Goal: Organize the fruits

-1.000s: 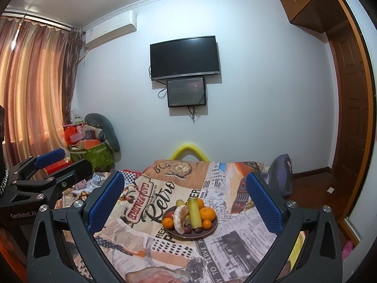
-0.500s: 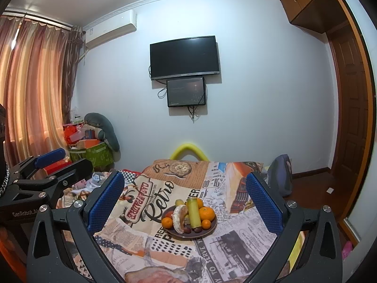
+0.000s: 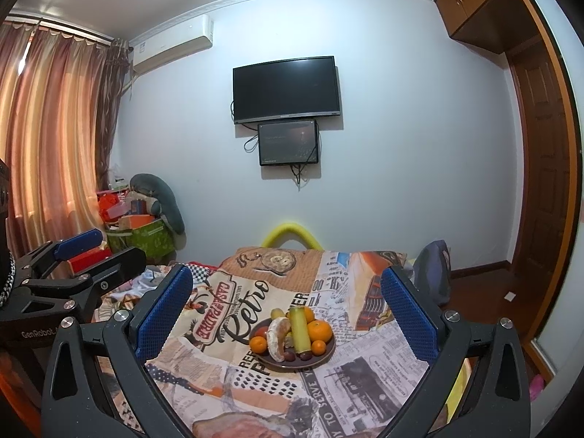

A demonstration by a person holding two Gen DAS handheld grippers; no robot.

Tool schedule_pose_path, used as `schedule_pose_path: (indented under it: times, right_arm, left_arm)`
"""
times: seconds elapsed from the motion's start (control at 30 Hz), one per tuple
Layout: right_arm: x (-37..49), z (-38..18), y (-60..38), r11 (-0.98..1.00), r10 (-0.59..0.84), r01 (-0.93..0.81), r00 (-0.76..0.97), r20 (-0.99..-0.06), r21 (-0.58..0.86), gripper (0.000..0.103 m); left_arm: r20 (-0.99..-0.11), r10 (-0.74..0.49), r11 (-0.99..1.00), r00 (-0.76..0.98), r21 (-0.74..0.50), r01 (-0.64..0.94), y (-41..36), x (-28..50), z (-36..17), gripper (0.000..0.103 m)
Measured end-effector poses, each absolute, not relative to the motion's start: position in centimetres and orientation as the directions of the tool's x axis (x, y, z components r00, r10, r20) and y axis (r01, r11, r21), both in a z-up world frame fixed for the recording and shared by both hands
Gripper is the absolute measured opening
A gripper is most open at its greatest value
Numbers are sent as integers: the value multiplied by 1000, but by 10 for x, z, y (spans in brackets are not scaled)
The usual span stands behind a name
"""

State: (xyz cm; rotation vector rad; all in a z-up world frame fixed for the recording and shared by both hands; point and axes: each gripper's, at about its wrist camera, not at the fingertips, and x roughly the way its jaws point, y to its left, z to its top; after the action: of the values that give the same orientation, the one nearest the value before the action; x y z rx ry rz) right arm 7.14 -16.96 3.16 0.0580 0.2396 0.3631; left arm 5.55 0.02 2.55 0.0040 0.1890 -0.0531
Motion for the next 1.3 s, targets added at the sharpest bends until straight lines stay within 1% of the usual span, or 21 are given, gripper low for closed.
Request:
schedule_pose_path:
  times: [0.73, 1.3]
  right_arm:
    - [73, 32, -171, 936, 353, -338, 908, -226, 100, 103]
    - [78, 29, -175, 937, 348, -333, 907, -236, 103, 103]
  left_arm:
    - [-194, -47, 999, 980, -3, 47, -1, 55, 25, 103]
    - [-217, -75, 997, 973, -18, 73, -1, 60, 21, 103]
